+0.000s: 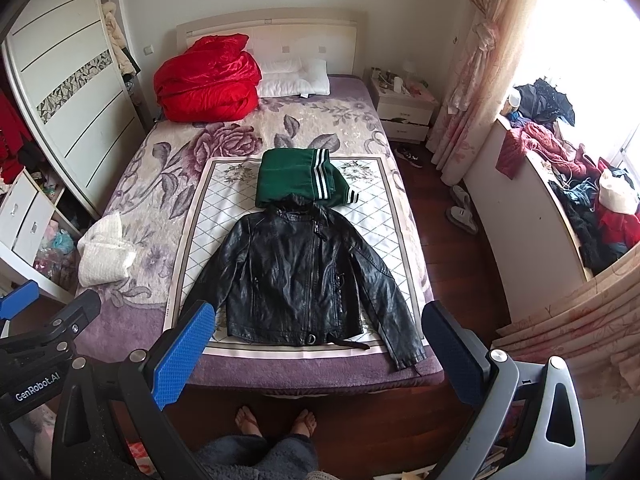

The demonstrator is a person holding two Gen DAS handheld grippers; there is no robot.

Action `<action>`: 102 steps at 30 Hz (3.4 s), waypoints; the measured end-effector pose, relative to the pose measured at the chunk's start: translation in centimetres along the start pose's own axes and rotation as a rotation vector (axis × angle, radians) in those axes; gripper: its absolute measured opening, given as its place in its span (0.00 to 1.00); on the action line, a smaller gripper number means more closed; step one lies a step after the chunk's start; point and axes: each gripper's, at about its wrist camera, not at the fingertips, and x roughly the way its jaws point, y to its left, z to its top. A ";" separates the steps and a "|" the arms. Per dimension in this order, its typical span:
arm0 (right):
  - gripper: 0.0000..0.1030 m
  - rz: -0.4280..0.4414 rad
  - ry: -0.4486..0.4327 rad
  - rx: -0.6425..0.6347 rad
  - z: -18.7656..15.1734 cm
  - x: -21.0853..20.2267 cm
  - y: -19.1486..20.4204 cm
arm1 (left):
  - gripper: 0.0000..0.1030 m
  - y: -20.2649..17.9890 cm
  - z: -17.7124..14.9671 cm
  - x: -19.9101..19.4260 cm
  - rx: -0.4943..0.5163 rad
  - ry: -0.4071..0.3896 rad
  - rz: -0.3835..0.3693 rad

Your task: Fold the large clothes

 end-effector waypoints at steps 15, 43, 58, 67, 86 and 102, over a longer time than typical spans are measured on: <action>1.00 0.002 -0.010 -0.002 -0.6 -1.0 0.7 | 1.00 0.5 1.9 -2.1 -0.013 -0.015 -0.003; 1.00 0.011 -0.008 0.018 -0.3 -2.0 0.7 | 1.00 2.0 2.7 -3.4 -0.032 -0.026 -0.018; 1.00 -0.030 -0.038 0.105 0.4 0.5 0.8 | 1.00 2.7 3.3 0.3 0.014 -0.071 0.004; 1.00 -0.088 0.013 0.352 -3.8 12.8 -5.6 | 1.00 2.3 4.4 12.8 0.072 -0.099 0.033; 0.55 0.165 0.406 1.289 -35.0 62.6 -28.5 | 1.00 -9.4 -2.6 49.4 0.047 0.293 0.184; 0.19 0.132 0.040 1.635 -41.5 64.7 -28.9 | 1.00 -22.5 -6.5 56.8 0.302 0.380 -0.023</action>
